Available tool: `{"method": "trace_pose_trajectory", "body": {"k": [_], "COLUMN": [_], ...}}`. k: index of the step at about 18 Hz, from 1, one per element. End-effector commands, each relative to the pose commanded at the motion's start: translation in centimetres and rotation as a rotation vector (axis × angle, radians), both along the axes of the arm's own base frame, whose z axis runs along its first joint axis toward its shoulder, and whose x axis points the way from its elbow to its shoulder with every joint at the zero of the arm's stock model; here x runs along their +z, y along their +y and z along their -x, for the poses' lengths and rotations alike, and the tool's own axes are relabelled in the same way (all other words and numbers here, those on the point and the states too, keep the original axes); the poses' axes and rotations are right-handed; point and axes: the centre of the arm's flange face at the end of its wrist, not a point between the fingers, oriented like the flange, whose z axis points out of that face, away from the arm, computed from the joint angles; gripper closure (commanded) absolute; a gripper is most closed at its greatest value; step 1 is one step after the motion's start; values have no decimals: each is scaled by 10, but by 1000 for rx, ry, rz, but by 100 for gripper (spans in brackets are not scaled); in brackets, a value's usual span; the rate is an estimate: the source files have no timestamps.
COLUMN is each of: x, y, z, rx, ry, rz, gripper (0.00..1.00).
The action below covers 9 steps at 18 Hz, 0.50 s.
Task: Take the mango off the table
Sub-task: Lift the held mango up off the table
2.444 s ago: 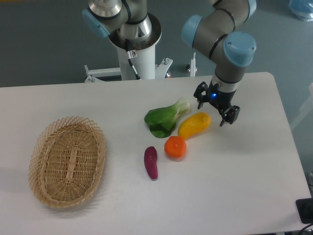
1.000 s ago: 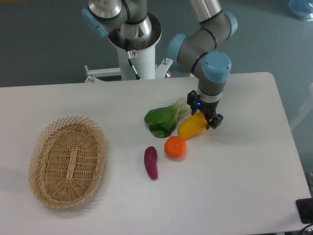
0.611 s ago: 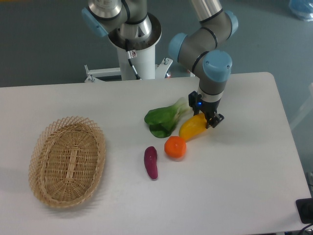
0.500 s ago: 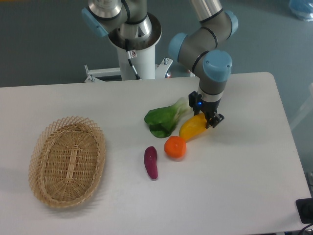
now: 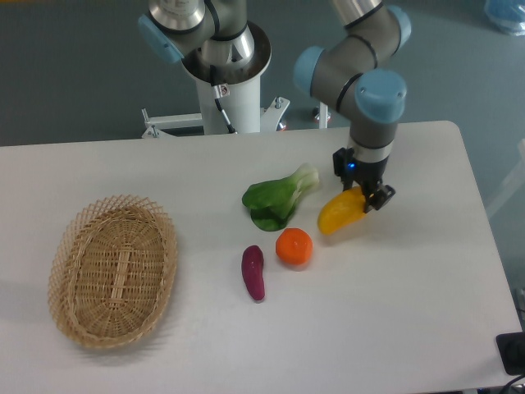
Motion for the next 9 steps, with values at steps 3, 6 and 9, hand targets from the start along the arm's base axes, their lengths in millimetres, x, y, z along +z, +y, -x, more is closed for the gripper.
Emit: {"method": "trace_pose_trajectory", "body": {"k": [3,6,9], "x": [30,59,84], "y": [14,31,53], "z": [11,15,6], "rx": [60,131,198], "ry": [-2,-31,-63], "rz": [-108,-210,-304], "gripper": [48,48,48]}}
